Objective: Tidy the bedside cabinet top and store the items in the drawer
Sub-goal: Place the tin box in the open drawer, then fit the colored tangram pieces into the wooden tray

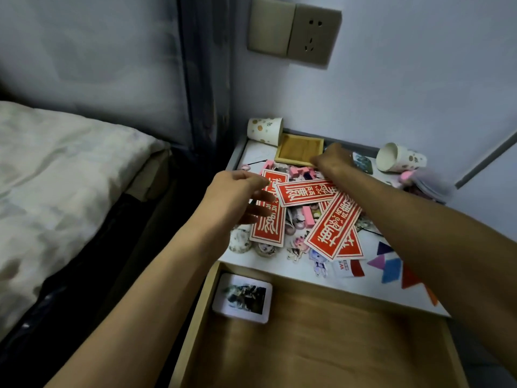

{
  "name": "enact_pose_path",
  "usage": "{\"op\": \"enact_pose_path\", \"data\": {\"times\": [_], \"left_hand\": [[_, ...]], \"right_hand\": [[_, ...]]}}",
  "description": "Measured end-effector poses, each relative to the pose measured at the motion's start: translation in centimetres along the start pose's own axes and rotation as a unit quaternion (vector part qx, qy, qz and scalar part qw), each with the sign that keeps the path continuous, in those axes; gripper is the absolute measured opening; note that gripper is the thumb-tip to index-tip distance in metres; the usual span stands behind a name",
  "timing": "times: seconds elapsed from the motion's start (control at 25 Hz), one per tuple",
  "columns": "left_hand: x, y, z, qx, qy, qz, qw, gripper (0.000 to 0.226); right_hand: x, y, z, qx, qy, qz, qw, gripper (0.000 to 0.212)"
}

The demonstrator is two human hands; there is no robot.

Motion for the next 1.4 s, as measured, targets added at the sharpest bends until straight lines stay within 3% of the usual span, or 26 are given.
{"op": "enact_pose_path", "data": {"times": [0.12,0.24,0.36,0.44,0.56,0.68,0.76,0.8,0.84,0.92,0.96,1.0,1.08,1.2,1.4], "left_hand": [[0.1,0.5,0.5,0.012,0.01,0.001,1.0,0.016],[0.3,0.5,0.9,0.016,0.005,-0.002,1.0,0.016],[0.3,0.2,1.5,0.012,0.006,0.002,1.0,0.016],[0.5,-0.3,2.4,0.006,0.001,0.009,1.0,0.018],[1.0,-1.6,4.7,0.02,-0.04,0.014,0.999,0.023],[2.5,-2.9,7.2,0.049,-0.049,0.01,0.998,0.027],[3.5,-3.9,8.9,0.051,-0.041,0.026,0.998,0.018],[4.2,-4.2,9.1,0.046,-0.051,0.025,0.997,0.012],[4.7,-4.5,9.4,0.045,-0.06,0.019,0.997,0.012],[5.2,-4.9,10.2,0.05,-0.077,0.004,0.996,0.019],[5.5,-5.0,10.3,0.054,-0.085,-0.001,0.995,0.021],[5.7,-5.1,10.4,0.059,-0.089,-0.005,0.994,0.021],[5.9,-5.2,10.3,0.062,-0.097,-0.015,0.993,0.022],[6.3,-4.9,10.1,0.062,-0.113,-0.032,0.991,0.025],[6.6,-4.6,10.0,0.072,-0.152,-0.057,0.984,0.026]], "right_hand": [[0.0,1.4,0.2,-0.013,0.001,0.021,1.0,0.012],[-0.1,1.7,-0.8,-0.02,0.012,0.014,1.0,0.011],[-0.2,-0.1,-3.0,0.008,0.113,0.007,0.994,0.012],[-0.6,-3.4,-4.7,0.036,0.255,-0.009,0.966,0.008],[-3.2,-11.1,-6.3,0.111,0.426,-0.04,0.897,0.01],[-7.6,-18.9,-5.2,0.184,0.501,-0.03,0.845,0.016],[-10.5,-22.7,-4.7,0.219,0.509,-0.017,0.832,0.017],[-11.2,-23.4,-4.2,0.236,0.488,-0.018,0.84,0.017],[-12.3,-23.5,-4.4,0.233,0.432,-0.034,0.87,0.014],[-15.3,-21.5,-6.8,0.123,0.202,-0.082,0.968,0.007],[-16.7,-20.2,-8.1,0.045,0.067,-0.083,0.993,0.007],[-18.2,-19.1,-9.4,-0.015,-0.05,-0.069,0.996,0.013],[-20.9,-17.7,-10.2,-0.035,-0.159,-0.031,0.986,0.031],[-22.9,-16.7,-9.2,0.0,-0.19,-0.012,0.982,0.043],[-22.9,-15.9,-8.4,0.015,-0.193,-0.01,0.981,0.037]]}}
Point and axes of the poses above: each hand's wrist, its own y-axis towards the middle knuckle, its own z-axis out of the palm, x = y × z, the point moved 4 cm from there along y, towards the middle knuckle, and after that the axes turned 3 degrees about x, right-handed, at the moved point
